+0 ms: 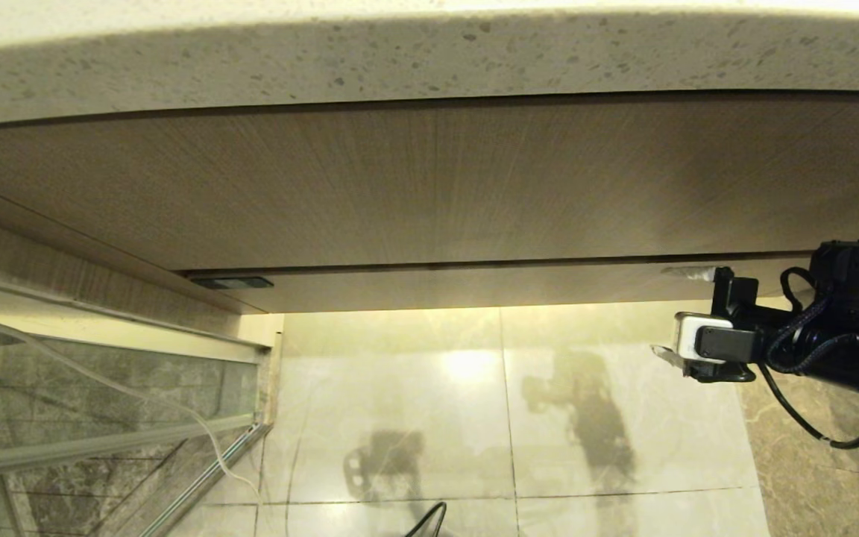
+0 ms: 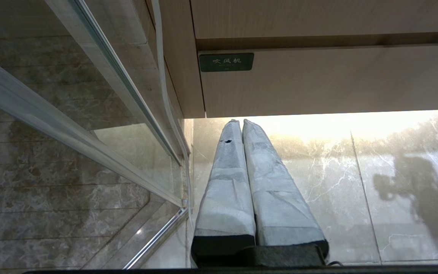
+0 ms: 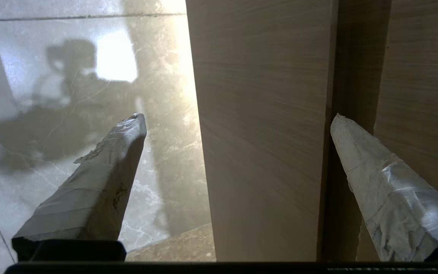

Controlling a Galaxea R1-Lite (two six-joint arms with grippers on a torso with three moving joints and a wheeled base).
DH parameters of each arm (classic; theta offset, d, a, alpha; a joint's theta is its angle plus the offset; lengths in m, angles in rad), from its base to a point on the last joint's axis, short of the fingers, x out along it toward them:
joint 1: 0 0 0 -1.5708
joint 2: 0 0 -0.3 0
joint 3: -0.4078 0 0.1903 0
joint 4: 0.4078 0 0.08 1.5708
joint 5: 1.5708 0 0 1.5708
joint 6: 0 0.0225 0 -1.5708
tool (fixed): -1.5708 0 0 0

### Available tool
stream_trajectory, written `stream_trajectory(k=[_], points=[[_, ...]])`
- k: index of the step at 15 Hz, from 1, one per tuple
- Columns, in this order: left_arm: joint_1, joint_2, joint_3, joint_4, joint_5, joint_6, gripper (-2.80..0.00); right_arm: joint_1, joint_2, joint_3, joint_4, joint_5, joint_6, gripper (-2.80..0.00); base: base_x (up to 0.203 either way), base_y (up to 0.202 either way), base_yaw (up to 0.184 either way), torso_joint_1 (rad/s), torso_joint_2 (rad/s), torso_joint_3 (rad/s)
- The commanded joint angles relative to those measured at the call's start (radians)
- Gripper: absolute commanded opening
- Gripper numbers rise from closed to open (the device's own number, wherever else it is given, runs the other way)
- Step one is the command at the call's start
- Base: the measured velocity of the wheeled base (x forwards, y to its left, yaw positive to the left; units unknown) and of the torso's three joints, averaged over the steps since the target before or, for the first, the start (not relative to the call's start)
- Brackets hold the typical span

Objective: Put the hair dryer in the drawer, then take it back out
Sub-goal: Pull open the drawer

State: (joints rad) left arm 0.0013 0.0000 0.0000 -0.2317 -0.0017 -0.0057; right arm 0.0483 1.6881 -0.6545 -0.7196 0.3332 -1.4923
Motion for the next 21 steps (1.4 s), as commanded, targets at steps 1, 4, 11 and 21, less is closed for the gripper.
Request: stream_trajectory(k=[1,4,11,21], points=[[0.000,0.000,0.040,-0.001,0.000,0.000,-2.80,0.009,0.012,-0.001,-0.034,0.002,-0.005,0.00,0.000,0.000,0.000,0.000,0.00,0.000],[0.000,0.000,0.040,-0.001,0.000,0.000,-2.80,0.024,0.049,-0.002,-0.092,0.001,0.018,0.00,0.000,0.000,0.000,0.000,0.00,0.000],[0.000,0.000,0.040,-0.001,0.000,0.000,-2.80,0.039,0.101,0.002,-0.194,0.005,0.012,0.00,0.000,0.000,0.000,0.000,0.00,0.000],[0.000,0.000,0.040,-0.001,0.000,0.000,-2.80,0.044,0.178,-0.041,-0.278,-0.035,0.004,0.00,0.000,0.000,0.000,0.000,0.00,0.000]])
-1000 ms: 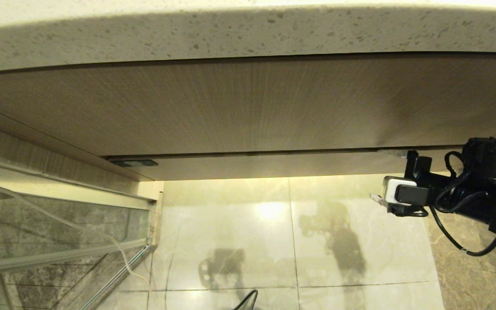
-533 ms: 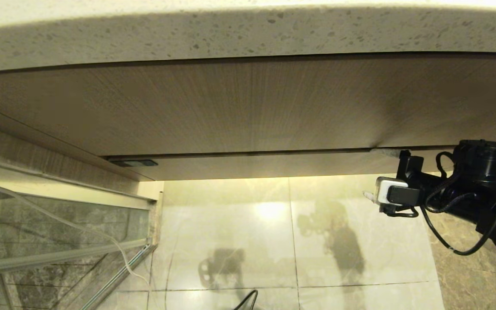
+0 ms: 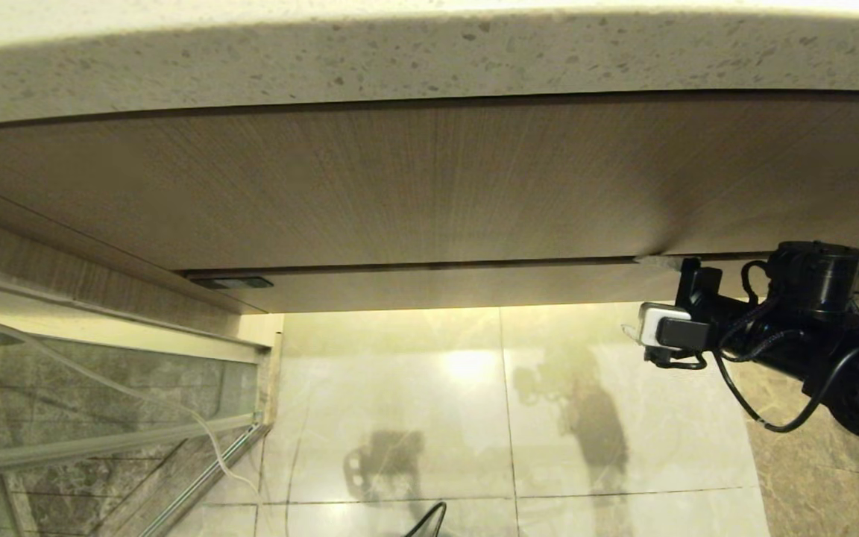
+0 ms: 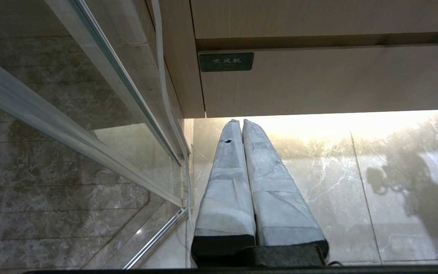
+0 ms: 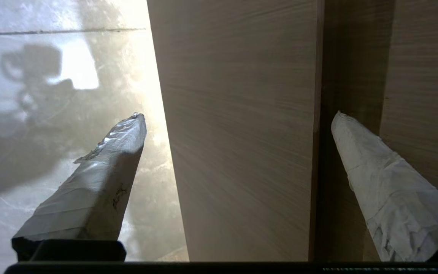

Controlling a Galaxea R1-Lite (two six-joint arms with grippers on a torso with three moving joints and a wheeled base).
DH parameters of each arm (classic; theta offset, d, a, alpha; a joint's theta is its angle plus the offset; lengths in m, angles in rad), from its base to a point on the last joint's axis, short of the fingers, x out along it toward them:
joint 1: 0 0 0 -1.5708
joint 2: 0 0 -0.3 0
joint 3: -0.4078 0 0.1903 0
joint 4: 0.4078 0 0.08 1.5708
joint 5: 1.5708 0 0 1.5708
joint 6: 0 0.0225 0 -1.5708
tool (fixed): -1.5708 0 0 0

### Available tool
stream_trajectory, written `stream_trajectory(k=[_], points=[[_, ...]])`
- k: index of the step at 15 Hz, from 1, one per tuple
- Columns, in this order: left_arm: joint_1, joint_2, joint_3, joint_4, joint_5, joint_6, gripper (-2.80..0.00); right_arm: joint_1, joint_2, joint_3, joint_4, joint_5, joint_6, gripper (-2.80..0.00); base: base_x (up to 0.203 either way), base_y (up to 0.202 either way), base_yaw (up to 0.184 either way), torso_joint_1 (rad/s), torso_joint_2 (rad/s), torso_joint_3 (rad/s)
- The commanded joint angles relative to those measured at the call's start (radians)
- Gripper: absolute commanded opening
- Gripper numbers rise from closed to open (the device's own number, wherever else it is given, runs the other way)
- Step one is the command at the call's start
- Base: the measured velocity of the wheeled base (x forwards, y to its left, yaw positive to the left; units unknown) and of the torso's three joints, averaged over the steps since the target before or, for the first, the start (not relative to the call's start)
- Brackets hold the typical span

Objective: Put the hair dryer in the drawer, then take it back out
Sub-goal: Pull open the drawer

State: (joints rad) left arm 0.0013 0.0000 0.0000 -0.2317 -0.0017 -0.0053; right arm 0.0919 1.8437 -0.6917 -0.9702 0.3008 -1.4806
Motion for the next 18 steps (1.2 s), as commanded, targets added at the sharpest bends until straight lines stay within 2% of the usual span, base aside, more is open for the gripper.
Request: stream_trajectory(k=[1,4,7,9,13,14,18], points=[[0.000,0.000,0.040,-0.001,0.000,-0.001,-2.80,0.000,0.034,0.001,-0.057,-0.006,-0.005,0.00,0.000,0.000,0.000,0.000,0.00,0.000],[0.000,0.000,0.040,-0.001,0.000,-0.001,-2.80,0.007,0.074,-0.005,-0.147,-0.008,0.005,0.00,0.000,0.000,0.000,0.000,0.00,0.000],[0.000,0.000,0.040,-0.001,0.000,-0.001,-2.80,0.006,0.097,-0.006,-0.150,-0.012,-0.002,0.00,0.000,0.000,0.000,0.000,0.00,0.000],[0.000,0.000,0.040,-0.001,0.000,-0.001,-2.80,0.007,0.115,0.000,-0.147,-0.045,-0.005,0.00,0.000,0.000,0.000,0.000,0.00,0.000],[0.000,0.000,0.040,-0.001,0.000,-0.001,-2.80,0.006,0.137,0.017,-0.135,-0.046,-0.009,0.00,0.000,0.000,0.000,0.000,0.00,0.000],[0.000,0.000,0.040,-0.001,0.000,-0.001,-2.80,0.006,0.137,0.024,-0.107,-0.048,-0.010,0.00,0.000,0.000,0.000,0.000,0.00,0.000],[0.000,0.000,0.040,-0.001,0.000,-0.001,-2.80,0.003,0.104,0.036,0.178,-0.050,-0.010,0.00,0.000,0.000,0.000,0.000,0.00,0.000]])
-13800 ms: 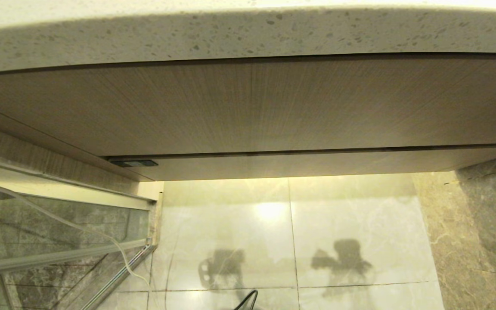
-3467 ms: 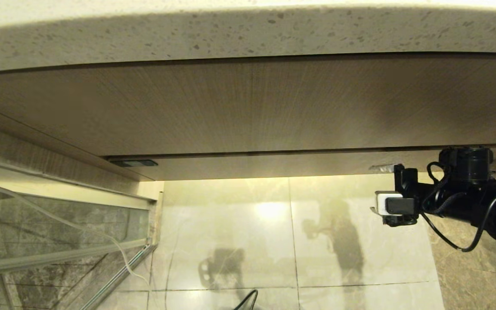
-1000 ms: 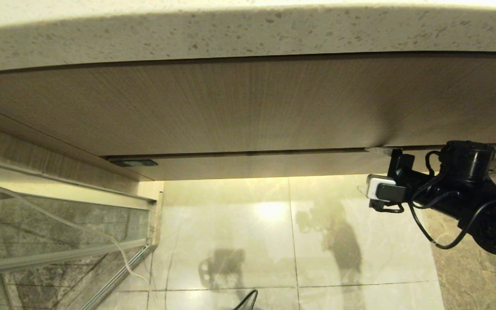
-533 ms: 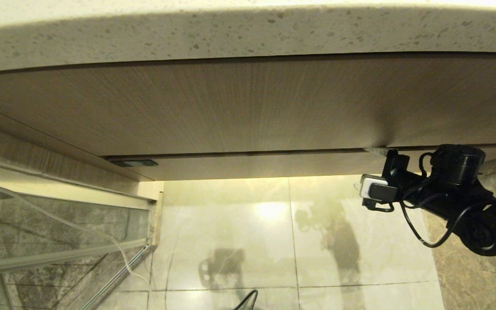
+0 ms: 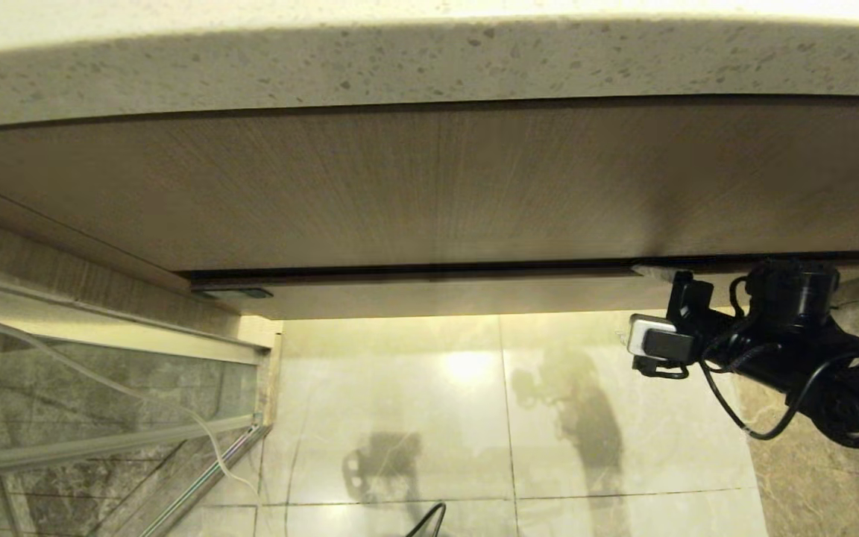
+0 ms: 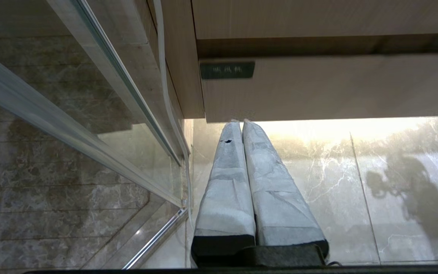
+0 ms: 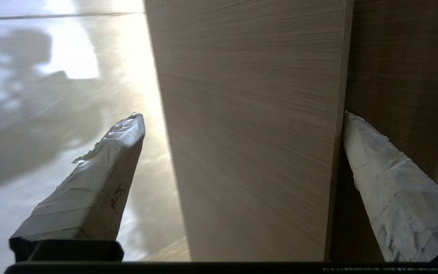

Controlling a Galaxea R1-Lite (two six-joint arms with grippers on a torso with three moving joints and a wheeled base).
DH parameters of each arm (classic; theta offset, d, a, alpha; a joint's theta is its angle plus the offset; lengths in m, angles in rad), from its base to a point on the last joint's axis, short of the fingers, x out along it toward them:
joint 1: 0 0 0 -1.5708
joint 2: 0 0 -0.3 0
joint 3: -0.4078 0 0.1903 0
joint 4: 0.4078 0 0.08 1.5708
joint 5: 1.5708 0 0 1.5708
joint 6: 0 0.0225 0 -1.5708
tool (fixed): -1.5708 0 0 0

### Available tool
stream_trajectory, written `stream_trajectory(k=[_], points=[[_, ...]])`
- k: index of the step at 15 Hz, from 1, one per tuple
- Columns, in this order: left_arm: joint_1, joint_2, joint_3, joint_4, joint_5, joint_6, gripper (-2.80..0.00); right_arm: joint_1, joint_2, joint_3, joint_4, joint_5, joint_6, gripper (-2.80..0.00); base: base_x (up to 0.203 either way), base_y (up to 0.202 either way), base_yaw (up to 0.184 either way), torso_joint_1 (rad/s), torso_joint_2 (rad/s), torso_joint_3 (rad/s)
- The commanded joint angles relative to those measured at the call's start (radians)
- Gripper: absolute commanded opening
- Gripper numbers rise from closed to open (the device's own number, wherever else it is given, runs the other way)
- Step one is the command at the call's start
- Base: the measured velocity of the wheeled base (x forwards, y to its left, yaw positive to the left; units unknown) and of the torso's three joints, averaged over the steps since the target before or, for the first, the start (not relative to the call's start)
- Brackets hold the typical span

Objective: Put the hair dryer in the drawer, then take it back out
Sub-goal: Pull open the drawer

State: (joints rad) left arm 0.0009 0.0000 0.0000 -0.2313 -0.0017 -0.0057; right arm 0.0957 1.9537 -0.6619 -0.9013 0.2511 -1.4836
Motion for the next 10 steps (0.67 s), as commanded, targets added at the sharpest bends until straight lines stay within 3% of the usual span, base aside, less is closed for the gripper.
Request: stream_trajectory(k=[1,4,7,10], points=[[0.001,0.000,0.040,-0.002,0.000,0.000,-2.80,-0.001,-0.010,0.008,0.130,-0.006,-0.009,0.00,0.000,0.000,0.000,0.000,0.00,0.000],[0.001,0.000,0.040,-0.002,0.000,0.000,-2.80,-0.001,-0.019,-0.015,0.184,-0.057,-0.003,0.00,0.000,0.000,0.000,0.000,0.00,0.000],[0.001,0.000,0.040,-0.002,0.000,0.000,-2.80,-0.001,-0.056,-0.053,0.327,-0.063,-0.006,0.00,0.000,0.000,0.000,0.000,0.00,0.000],[0.001,0.000,0.040,-0.002,0.000,0.000,-2.80,-0.001,-0.081,-0.048,0.358,-0.081,-0.007,0.00,0.000,0.000,0.000,0.000,0.00,0.000]])
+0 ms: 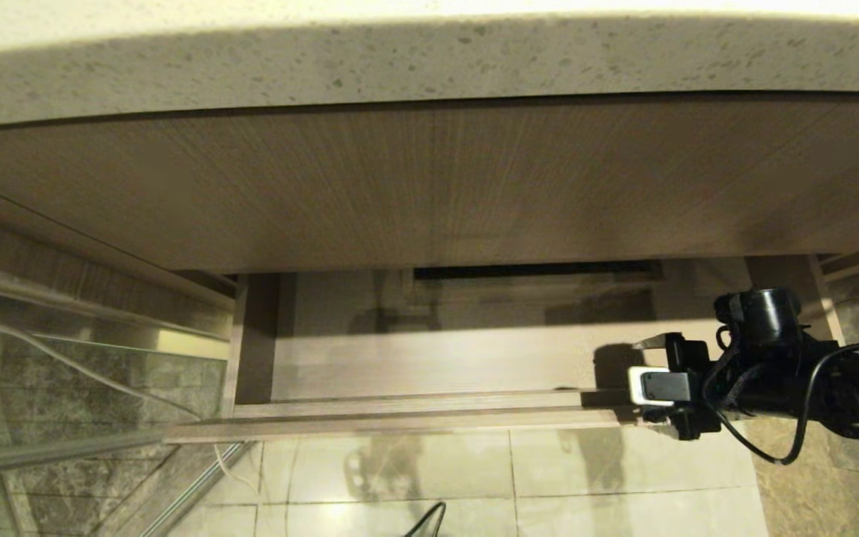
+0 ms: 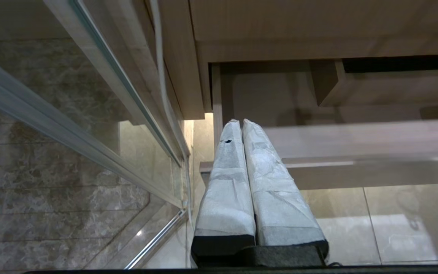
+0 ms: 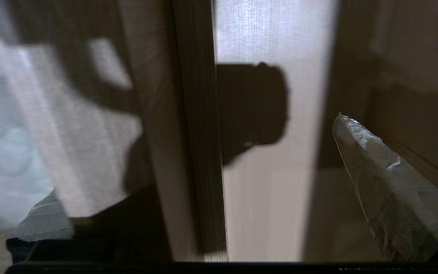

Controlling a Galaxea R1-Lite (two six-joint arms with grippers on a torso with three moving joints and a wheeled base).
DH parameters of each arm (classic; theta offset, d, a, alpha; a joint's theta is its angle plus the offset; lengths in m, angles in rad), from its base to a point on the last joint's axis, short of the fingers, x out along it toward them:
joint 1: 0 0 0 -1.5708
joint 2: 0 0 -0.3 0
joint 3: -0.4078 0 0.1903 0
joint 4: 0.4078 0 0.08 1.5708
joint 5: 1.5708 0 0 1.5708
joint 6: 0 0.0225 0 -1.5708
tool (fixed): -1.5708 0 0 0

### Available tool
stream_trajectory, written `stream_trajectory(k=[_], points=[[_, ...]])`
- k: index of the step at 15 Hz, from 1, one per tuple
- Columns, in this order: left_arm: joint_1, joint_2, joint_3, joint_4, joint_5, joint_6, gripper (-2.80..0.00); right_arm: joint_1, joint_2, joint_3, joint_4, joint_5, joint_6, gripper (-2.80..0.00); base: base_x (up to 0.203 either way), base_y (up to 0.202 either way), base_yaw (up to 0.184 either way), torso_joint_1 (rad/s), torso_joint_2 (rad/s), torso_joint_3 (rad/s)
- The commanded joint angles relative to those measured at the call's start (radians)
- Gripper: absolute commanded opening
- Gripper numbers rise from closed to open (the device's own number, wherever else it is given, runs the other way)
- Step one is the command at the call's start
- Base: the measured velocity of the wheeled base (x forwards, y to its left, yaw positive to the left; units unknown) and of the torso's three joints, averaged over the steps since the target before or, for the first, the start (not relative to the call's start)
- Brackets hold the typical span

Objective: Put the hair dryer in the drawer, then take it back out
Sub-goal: Pull open the drawer

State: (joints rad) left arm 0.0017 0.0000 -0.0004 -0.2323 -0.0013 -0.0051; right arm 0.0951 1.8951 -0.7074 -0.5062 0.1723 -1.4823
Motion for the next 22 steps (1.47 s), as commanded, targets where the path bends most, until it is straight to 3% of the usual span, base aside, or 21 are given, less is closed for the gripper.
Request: stream_trajectory(k=[1,7,11,15,19,22], points=[[0.000,0.000,0.040,-0.001,0.000,-0.001,-2.80,0.000,-0.029,0.001,-0.037,-0.023,-0.009,0.00,0.000,0.000,0.000,0.000,0.00,0.000],[0.000,0.000,0.040,-0.001,0.000,-0.001,-2.80,0.000,-0.056,0.014,0.058,-0.114,-0.007,0.00,0.000,0.000,0.000,0.000,0.00,0.000],[0.000,0.000,0.040,-0.001,0.000,-0.001,-2.80,0.002,-0.048,-0.001,0.063,-0.226,-0.003,0.00,0.000,0.000,0.000,0.000,0.00,0.000],[0.000,0.000,0.040,-0.001,0.000,-0.001,-2.80,0.002,-0.094,-0.022,0.109,-0.216,0.000,0.00,0.000,0.000,0.000,0.000,0.00,0.000],[0.000,0.000,0.040,-0.001,0.000,-0.001,-2.80,0.009,-0.145,-0.055,0.179,-0.122,-0.005,0.00,0.000,0.000,0.000,0.000,0.00,0.000],[0.000,0.000,0.040,-0.001,0.000,-0.001,-2.80,0.001,-0.233,-0.111,0.335,-0.087,-0.079,0.00,0.000,0.000,0.000,0.000,0.00,0.000]])
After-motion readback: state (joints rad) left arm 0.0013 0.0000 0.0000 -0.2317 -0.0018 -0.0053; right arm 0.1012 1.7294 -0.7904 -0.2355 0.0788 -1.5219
